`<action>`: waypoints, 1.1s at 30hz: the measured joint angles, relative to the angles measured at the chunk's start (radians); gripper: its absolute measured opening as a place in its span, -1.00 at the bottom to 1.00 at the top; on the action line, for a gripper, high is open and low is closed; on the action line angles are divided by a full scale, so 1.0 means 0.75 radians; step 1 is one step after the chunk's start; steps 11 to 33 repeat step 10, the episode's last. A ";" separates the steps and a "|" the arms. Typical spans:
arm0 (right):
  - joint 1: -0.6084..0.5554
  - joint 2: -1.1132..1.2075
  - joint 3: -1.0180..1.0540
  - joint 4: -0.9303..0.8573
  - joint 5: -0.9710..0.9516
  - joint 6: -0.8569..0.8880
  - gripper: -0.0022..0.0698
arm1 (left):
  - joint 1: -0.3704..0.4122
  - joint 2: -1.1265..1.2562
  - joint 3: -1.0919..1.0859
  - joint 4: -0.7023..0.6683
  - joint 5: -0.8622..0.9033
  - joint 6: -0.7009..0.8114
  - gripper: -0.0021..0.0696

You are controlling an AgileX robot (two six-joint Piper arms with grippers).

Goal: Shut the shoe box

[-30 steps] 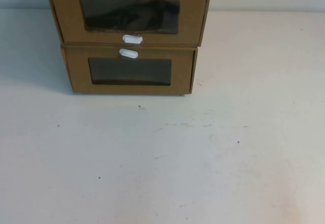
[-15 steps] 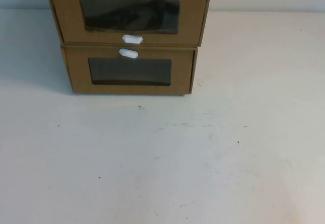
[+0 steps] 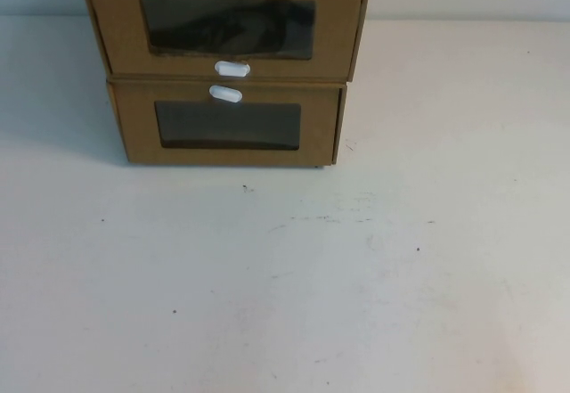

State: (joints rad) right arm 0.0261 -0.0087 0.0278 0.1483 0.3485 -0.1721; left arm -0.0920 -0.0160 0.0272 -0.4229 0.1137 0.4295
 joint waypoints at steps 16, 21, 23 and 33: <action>0.000 0.000 0.000 0.003 0.000 0.000 -0.97 | 0.000 0.000 0.000 0.127 0.000 0.003 -0.95; 0.000 0.000 0.000 0.003 0.000 0.000 -0.97 | 0.000 0.000 0.000 0.127 0.000 0.003 -0.95; 0.000 0.000 0.000 0.003 0.000 0.000 -0.97 | 0.000 0.000 0.000 0.127 0.000 0.003 -0.95; 0.000 0.000 0.000 0.003 0.000 0.000 -0.97 | 0.000 0.000 0.000 0.127 0.000 0.003 -0.95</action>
